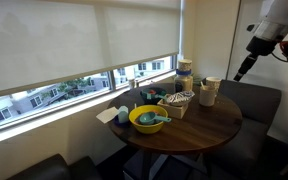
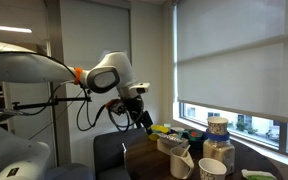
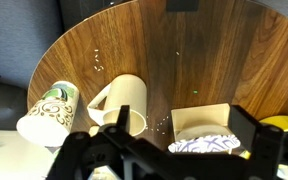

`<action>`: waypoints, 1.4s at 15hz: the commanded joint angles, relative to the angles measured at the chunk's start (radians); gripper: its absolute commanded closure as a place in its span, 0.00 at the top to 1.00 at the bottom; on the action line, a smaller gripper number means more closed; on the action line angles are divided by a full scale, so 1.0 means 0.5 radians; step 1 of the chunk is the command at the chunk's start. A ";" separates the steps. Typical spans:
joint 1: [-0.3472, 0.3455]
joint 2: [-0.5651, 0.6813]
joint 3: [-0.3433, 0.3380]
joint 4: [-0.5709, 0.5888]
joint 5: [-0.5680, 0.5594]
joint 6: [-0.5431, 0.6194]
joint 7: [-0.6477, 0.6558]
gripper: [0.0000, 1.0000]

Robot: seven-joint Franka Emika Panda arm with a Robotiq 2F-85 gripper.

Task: Put the mug cup in the cup to the right

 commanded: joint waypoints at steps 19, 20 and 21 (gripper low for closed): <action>0.207 0.934 -0.333 0.273 0.734 0.599 -0.969 1.00; 0.200 0.950 -0.334 0.281 0.748 0.582 -1.040 1.00; 0.193 0.971 -0.335 0.297 0.772 0.580 -1.105 1.00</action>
